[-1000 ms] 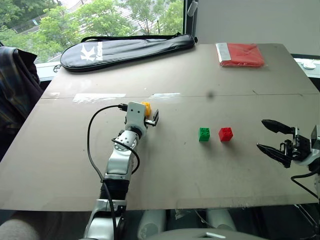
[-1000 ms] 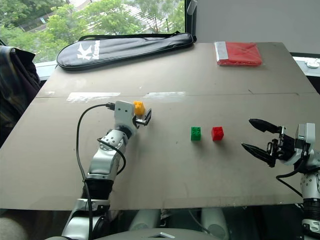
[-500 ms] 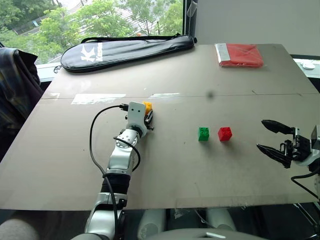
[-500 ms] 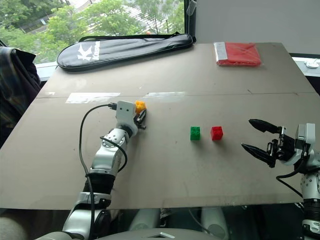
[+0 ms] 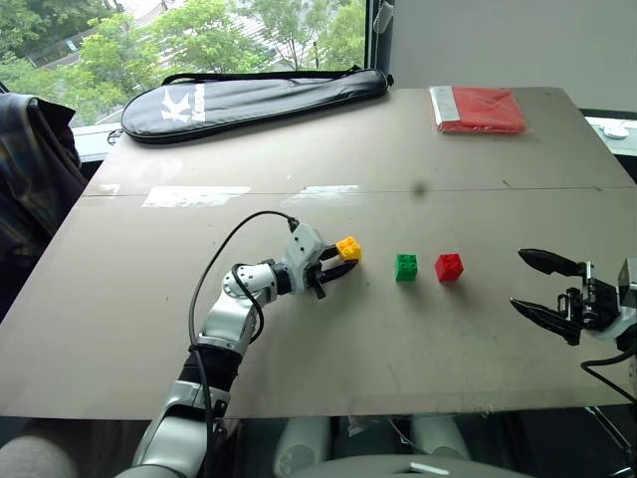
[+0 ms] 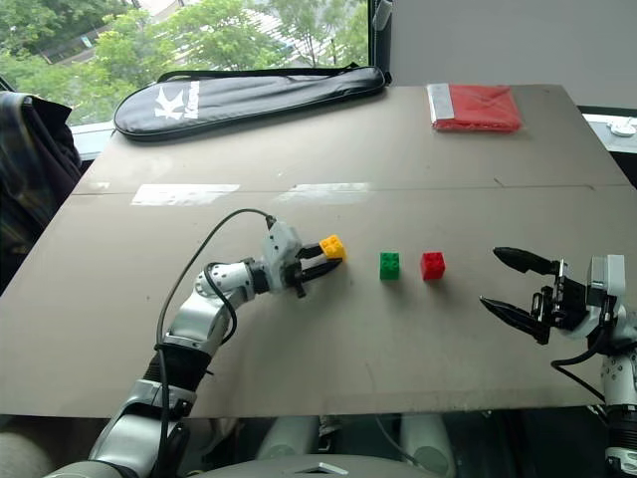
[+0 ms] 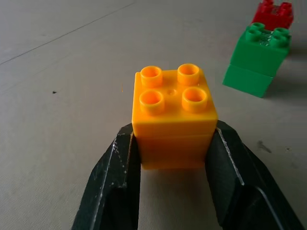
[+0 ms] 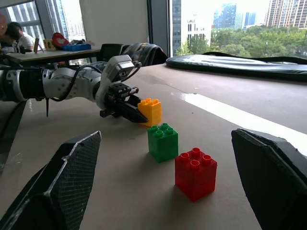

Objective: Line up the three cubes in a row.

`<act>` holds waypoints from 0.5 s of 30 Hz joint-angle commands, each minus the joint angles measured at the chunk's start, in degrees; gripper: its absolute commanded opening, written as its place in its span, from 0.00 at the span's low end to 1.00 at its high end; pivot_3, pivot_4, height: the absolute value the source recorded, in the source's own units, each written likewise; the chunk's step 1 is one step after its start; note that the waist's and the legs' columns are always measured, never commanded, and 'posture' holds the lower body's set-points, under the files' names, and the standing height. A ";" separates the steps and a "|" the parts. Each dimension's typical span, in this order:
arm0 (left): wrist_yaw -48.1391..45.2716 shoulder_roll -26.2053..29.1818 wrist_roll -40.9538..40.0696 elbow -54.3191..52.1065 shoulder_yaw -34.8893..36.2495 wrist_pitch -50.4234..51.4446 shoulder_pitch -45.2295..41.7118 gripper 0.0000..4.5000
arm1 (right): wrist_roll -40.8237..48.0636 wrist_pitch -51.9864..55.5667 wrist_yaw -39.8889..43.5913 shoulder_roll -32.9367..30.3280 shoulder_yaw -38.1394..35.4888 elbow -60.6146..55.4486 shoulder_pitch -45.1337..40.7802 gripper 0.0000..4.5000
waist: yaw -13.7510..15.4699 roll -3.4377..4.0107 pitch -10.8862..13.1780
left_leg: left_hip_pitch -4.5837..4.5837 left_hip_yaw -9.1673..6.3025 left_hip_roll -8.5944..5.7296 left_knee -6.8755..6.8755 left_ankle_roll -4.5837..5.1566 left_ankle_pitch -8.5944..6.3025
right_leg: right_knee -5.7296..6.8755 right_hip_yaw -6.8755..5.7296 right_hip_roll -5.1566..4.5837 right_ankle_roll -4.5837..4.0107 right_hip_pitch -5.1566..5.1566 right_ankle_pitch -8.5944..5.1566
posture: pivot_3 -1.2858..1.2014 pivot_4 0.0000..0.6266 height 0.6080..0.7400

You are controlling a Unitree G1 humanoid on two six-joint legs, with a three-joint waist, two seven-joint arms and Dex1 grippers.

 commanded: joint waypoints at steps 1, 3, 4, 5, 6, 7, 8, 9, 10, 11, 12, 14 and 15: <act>-12.44 2.49 -1.42 6.86 -1.19 -5.42 -3.58 0.28 | 0.51 -0.82 0.87 -1.32 -1.51 -2.08 0.26 1.00 | -0.06 0.00 0.00 | 0.00 0.09 0.01 0.00 0.00 0.00 | 0.00 0.00 0.03 0.00 0.00 0.00 | 0.52 0.24 0.75; -16.08 2.32 -1.24 12.36 -1.21 -7.77 -6.75 0.28 | 0.61 -0.82 0.88 -1.43 -1.56 -2.16 0.38 1.00 | -0.03 0.00 0.00 | 0.01 0.11 0.03 0.00 0.00 0.00 | 0.01 -0.01 0.04 -0.01 0.00 -0.01 | 0.52 0.24 0.75; -17.62 2.07 -1.02 15.03 -1.18 -8.97 -8.32 0.28 | 0.66 -0.83 0.84 -1.46 -1.59 -2.26 0.48 1.00 | 0.03 0.00 0.00 | 0.01 0.11 0.03 0.00 0.00 0.00 | 0.00 -0.01 0.04 -0.01 0.00 -0.01 | 0.52 0.24 0.75; -18.73 1.79 -0.57 17.37 -1.24 -10.23 -9.69 0.28 | 0.70 -0.84 0.79 -1.48 -1.62 -2.41 0.62 1.00 | 0.05 -0.01 0.00 | -0.01 0.11 0.02 0.00 0.00 0.00 | -0.01 -0.02 0.04 -0.01 0.00 -0.01 | 0.52 0.24 0.75; -19.68 1.36 0.11 20.26 -1.35 -11.84 -11.36 0.28 | 0.72 -0.87 0.68 -1.41 -1.61 -2.61 0.77 1.00 | 0.06 -0.01 0.00 | -0.02 0.12 0.02 0.00 0.00 0.00 | -0.02 -0.02 0.04 0.00 0.00 0.00 | 0.52 0.24 0.75; -20.34 0.83 0.61 22.91 -1.27 -13.71 -12.80 0.28 | 0.74 -0.91 0.57 -1.33 -1.61 -2.80 0.93 1.00 | 0.07 -0.01 0.00 | -0.03 0.12 0.01 0.00 0.01 0.00 | -0.04 -0.02 0.03 0.00 0.00 0.00 | 0.52 0.24 0.75; -21.57 0.16 0.65 25.63 -0.99 -15.30 -14.35 0.28 | 0.77 -0.95 0.44 -1.22 -1.61 -3.07 1.15 1.00 | 0.11 -0.01 0.00 | -0.05 0.12 0.01 0.00 0.01 0.00 | -0.06 -0.02 0.03 0.01 0.00 0.00 | 0.52 0.24 0.75; -22.68 -0.28 0.98 28.04 -0.94 -16.48 -15.67 0.28 | 0.80 -0.99 0.30 -1.10 -1.60 -3.35 1.37 1.00 | 0.15 -0.01 0.01 | -0.07 0.12 0.01 0.00 0.01 -0.01 | -0.07 -0.03 0.03 0.01 0.00 0.00 | 0.52 0.24 0.75; -23.34 -0.55 1.75 30.23 -1.14 -17.74 -16.78 0.28 | 0.83 -1.03 0.19 -1.01 -1.60 -3.58 1.58 1.00 | 0.17 -0.02 0.01 | -0.09 0.10 0.00 0.00 0.01 -0.01 | -0.10 -0.05 0.03 0.01 -0.01 0.00 | 0.52 0.24 0.75; -23.66 -0.80 2.80 32.32 -1.53 -19.36 -17.83 0.28 | 0.87 -1.10 0.14 -0.96 -1.65 -3.76 1.83 1.00 | 0.16 -0.02 0.01 | -0.12 0.08 0.00 0.00 0.01 -0.01 | -0.12 -0.07 0.03 0.01 -0.01 0.00 | 0.52 0.24 0.75; -23.55 -1.20 3.76 34.29 -1.73 -21.23 -18.81 0.28 | 0.93 -1.14 0.05 -0.92 -1.70 -4.02 2.10 1.00 | 0.14 -0.02 0.01 | -0.14 0.06 0.00 0.00 0.01 -0.01 | -0.15 -0.09 0.02 0.01 -0.02 0.00 | 0.52 0.24 0.75; -24.09 -2.25 5.04 37.52 -1.92 -23.76 -20.76 0.28 | 1.11 -1.17 -0.18 -0.87 -1.90 -4.60 2.71 1.00 | 0.18 -0.02 0.01 | -0.14 0.07 0.00 0.00 0.01 -0.01 | -0.16 -0.08 0.02 0.01 -0.02 0.00 | 0.52 0.24 0.75; -24.20 -2.64 5.89 38.93 -2.12 -25.46 -21.53 0.28 | 1.21 -1.20 -0.29 -0.86 -2.00 -4.83 2.99 1.00 | 0.25 -0.02 0.01 | -0.15 0.06 0.00 0.00 0.02 -0.01 | -0.16 -0.09 0.02 0.02 -0.01 0.00 | 0.52 0.24 0.75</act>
